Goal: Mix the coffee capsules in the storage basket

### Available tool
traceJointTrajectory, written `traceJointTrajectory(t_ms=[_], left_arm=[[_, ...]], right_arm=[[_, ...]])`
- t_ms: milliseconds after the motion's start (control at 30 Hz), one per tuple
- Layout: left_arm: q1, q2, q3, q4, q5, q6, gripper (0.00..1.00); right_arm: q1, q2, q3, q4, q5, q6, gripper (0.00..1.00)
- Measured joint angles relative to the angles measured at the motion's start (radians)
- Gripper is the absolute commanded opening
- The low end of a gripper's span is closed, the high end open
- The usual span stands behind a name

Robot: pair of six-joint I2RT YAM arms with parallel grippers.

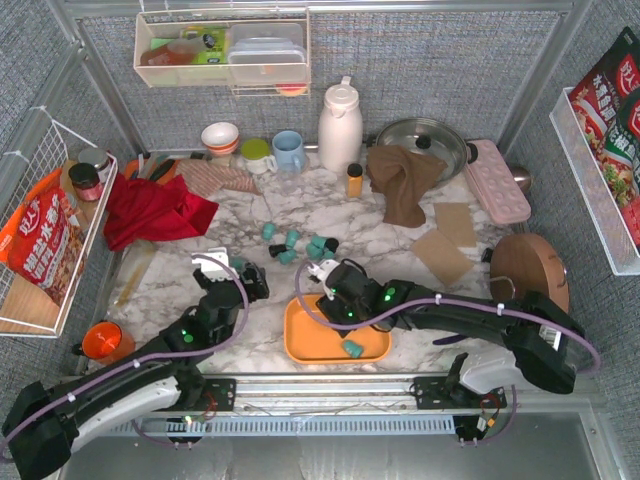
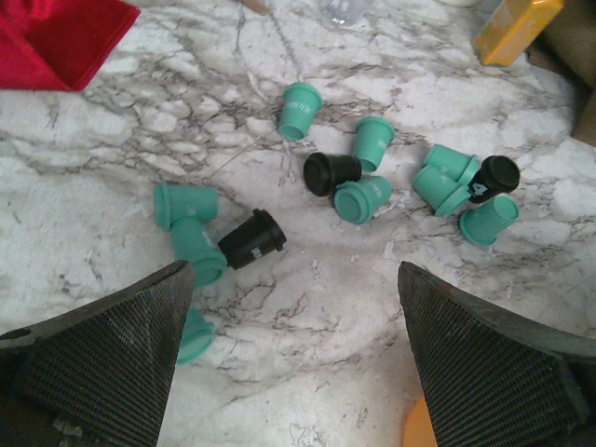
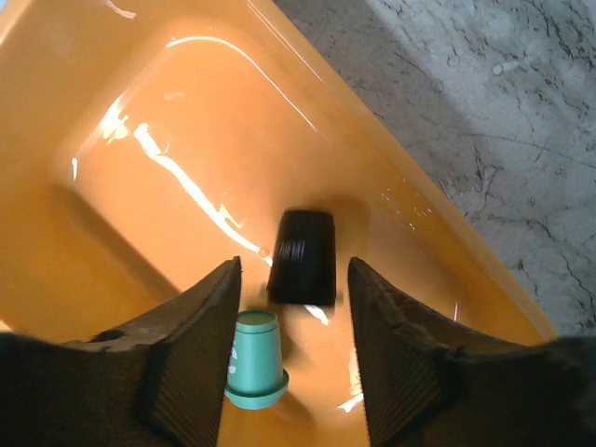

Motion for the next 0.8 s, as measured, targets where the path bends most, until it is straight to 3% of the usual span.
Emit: traceJointTrajectory(t_ms=[167, 433, 600, 800], left_arm=[[0.006, -0.003, 0.02, -0.092, -0.033, -0.07, 0.99], [0.012, -0.015, 0.037, -0.182, -0.083, -0.15, 0.99], [0.041, 0.03, 0.079, -0.274, -0.124, -0.246, 0.99], [0.089, 0.152, 0.168, -0.399, -0.117, -0.34, 0.99]], right_arm=[[0.005, -0.014, 0.0, 0.014, 0.0, -0.008, 0.73], [0.005, -0.112, 0.05, -0.034, 0.035, -0.078, 0.75], [-0.01, -0.188, 0.061, -0.014, 0.171, -0.172, 0.76], [-0.082, -0.27, -0.027, 0.144, 0.367, -0.247, 0.79]])
